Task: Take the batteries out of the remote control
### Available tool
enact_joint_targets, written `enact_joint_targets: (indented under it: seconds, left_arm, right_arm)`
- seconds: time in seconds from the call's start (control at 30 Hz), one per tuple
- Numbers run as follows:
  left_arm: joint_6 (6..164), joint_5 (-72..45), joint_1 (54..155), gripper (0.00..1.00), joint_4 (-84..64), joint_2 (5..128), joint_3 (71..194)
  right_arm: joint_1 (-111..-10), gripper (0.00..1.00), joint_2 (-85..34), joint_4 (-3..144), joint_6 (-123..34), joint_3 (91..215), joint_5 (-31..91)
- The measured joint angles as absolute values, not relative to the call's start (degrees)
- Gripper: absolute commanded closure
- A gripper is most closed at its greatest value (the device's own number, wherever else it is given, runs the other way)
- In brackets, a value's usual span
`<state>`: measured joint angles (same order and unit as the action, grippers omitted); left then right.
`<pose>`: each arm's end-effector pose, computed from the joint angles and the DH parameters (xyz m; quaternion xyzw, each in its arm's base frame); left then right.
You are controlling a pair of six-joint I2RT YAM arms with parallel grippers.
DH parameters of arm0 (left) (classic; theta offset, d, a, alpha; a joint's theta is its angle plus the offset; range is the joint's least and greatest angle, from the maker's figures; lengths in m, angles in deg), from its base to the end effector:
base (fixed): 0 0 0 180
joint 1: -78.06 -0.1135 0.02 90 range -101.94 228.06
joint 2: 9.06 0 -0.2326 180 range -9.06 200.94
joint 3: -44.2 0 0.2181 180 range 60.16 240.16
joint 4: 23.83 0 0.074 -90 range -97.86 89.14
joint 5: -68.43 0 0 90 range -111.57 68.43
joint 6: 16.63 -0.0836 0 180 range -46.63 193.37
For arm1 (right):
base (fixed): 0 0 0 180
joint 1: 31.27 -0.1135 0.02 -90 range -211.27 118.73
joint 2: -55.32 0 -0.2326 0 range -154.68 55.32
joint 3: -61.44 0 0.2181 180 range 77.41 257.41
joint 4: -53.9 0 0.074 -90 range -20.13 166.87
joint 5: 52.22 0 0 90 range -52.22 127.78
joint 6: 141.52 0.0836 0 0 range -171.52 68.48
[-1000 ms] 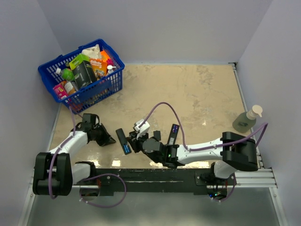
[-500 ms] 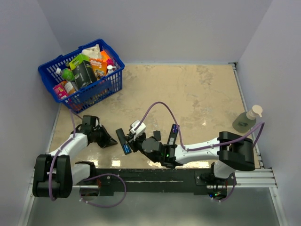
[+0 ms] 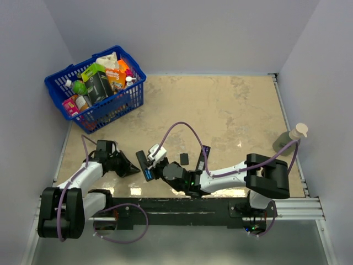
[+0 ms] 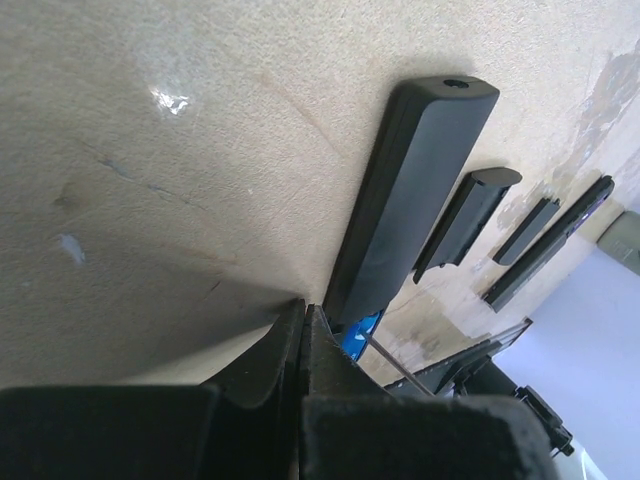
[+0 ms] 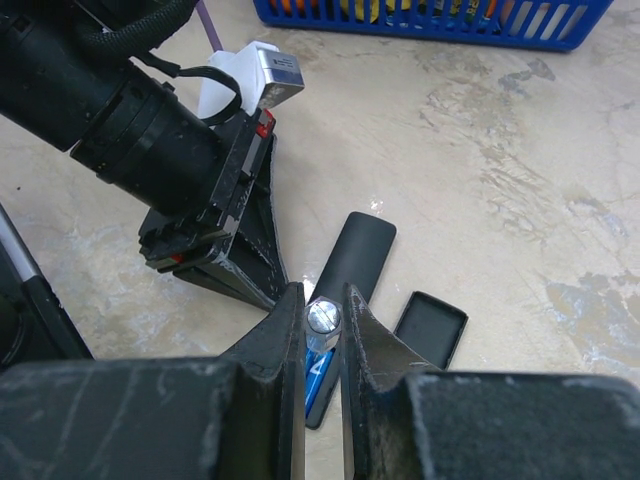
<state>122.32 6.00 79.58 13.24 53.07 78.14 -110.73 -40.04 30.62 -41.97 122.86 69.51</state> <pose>0.1644 -0.0431 0.0816 -0.3348 0.8891 -0.2992 0.0890 0.1100 0.3511 0.1965 -0.2812 0.7068 0.2804 0.5854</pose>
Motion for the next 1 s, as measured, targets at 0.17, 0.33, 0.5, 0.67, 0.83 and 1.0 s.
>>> enact_joint_targets:
  seconds: [0.17,0.33,0.5,0.67,0.83,1.0]
  left_arm:
    - [122.4,6.3,79.6,1.0,13.1,52.8,77.9]
    - [123.4,6.7,79.6,1.0,12.8,52.0,77.0]
    - [123.8,8.0,79.6,1.0,12.0,52.4,76.5]
    - [123.8,8.7,79.6,1.0,11.8,52.5,76.3]
    - [123.8,8.7,79.6,1.0,12.1,51.6,75.9]
    - [123.9,8.5,79.6,1.0,13.1,49.5,75.1]
  right_arm:
    - [-110.7,1.0,-40.1,30.2,-43.0,122.9,68.3]
    - [-110.7,1.0,-40.7,29.0,-43.0,122.6,67.7]
    - [-110.7,1.0,-40.7,25.7,-42.7,120.7,66.7]
    - [-110.7,1.0,-40.6,22.4,-42.4,118.6,66.5]
    - [-110.7,1.0,-39.9,21.5,-41.3,117.2,66.9]
    - [-110.8,1.0,-39.0,21.3,-39.7,115.7,67.2]
